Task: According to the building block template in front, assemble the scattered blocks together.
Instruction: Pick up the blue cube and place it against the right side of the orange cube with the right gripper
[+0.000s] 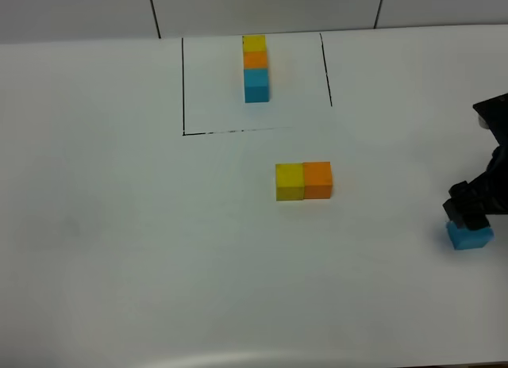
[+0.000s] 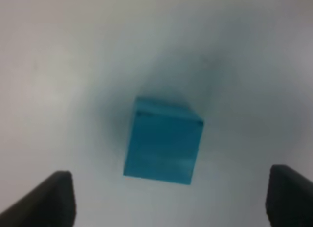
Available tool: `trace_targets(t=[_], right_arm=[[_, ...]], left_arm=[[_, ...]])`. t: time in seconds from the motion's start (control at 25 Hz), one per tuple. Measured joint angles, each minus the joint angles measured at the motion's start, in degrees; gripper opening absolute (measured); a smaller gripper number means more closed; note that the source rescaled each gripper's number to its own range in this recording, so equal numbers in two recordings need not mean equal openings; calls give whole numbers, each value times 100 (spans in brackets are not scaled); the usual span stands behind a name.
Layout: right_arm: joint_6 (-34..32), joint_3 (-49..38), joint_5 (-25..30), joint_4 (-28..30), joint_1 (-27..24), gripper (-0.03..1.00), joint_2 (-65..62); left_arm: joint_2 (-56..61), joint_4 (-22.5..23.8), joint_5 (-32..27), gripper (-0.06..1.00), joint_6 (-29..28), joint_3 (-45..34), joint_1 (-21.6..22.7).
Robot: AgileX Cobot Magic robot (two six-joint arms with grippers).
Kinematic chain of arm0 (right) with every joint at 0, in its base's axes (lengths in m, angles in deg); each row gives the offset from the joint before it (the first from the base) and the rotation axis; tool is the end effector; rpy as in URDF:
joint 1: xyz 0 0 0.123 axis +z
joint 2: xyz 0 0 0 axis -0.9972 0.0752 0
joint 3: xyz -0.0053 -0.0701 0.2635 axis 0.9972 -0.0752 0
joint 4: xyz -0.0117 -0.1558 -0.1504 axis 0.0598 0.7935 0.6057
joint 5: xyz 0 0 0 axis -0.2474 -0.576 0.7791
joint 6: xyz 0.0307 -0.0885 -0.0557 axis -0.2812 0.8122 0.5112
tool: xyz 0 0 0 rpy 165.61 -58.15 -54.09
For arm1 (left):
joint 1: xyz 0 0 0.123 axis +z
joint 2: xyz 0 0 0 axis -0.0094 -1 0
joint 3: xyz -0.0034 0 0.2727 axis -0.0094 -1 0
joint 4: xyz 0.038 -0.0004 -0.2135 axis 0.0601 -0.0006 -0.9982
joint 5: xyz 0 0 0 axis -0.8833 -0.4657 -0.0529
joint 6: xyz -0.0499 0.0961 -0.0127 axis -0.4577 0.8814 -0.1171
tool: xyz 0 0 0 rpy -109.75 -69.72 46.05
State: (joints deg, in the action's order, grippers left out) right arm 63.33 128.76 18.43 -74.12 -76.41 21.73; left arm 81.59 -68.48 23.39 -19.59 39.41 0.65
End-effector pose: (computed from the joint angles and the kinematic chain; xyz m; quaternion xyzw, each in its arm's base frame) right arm 0.2485 0.0355 0.1836 -0.1655 0.9766 -0.0237 0.1349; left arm -0.0101 -0.0114 0.2529 0.0219 0.8512 -0.0464 0.5224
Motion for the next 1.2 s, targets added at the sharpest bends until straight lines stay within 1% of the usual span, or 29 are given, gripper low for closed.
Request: trace_targets(t=[0.12,0.2,0.36,0.48,0.56,0.6,0.64,0.68,0.76,0.8,0.88,0.96,1.08,1.2], right_arm=[[-11,-208,-334,-121,-43,62,28],[-11,-223,-454,-198,-113,62,121],[-11,-244,-521,-350,-328,62,510],[-11,-244,-598,-414,-389,62,785],[-11,-244,-666,-483,-417,59,900],[-5,-244,-681,-504,-423,56,951],[-5,-244,-686,-513,-428,49,977],[-5,-244,-686,-513,-430,39,993],[-5,-232,-670,-501,-430,11,993],[-5,-188,-617,-486,-412,0,993],[167,-64,-426,-361,-302,2,997],[504,151,-135,-177,-77,2,997],[1214,523,178,189,417,2,997],[2133,867,319,400,886,2,997]], left_arm=[[0,0,0,67,0,0,0],[0,0,0,67,0,0,0],[0,0,0,67,0,0,0],[0,0,0,67,0,0,0],[0,0,0,67,0,0,0],[0,0,0,67,0,0,0],[0,0,0,67,0,0,0],[0,0,0,67,0,0,0],[0,0,0,67,0,0,0],[0,0,0,67,0,0,0],[0,0,0,67,0,0,0],[0,0,0,67,0,0,0],[0,0,0,67,0,0,0],[0,0,0,67,0,0,0]])
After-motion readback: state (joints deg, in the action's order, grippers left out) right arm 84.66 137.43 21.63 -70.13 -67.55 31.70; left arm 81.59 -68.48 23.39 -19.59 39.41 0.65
